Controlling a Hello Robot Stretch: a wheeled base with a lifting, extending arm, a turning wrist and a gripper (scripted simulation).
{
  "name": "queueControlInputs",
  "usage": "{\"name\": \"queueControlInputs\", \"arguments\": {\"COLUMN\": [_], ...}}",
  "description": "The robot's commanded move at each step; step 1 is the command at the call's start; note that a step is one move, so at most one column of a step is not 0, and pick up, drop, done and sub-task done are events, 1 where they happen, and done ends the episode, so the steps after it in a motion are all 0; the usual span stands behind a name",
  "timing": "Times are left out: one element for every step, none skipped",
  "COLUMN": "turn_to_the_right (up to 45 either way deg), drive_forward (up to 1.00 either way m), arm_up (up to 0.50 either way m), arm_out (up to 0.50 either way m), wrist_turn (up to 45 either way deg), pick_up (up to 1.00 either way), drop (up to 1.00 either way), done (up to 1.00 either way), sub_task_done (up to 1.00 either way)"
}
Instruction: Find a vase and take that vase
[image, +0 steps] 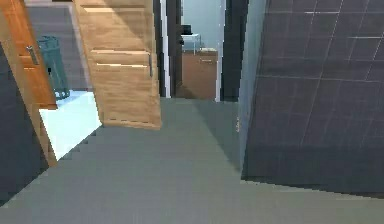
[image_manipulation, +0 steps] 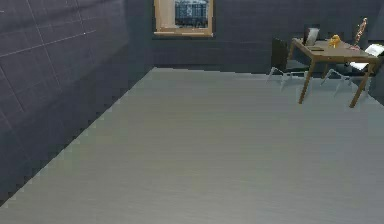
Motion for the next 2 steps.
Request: {"name": "queueControlInputs", "arguments": {"turn_to_the_right": [0.0, -3.0], "drive_forward": [1.00, 0.00], "arm_up": [0.00, 0.00], "arm_out": [0.00, 0.00], "wrist_turn": [0.0, 0.0], "pick_up": [0.00, 0.00], "drop": [0.00, 0.00], "done": [0.00, 0.00], "sub_task_done": [0.00, 0.00]}}
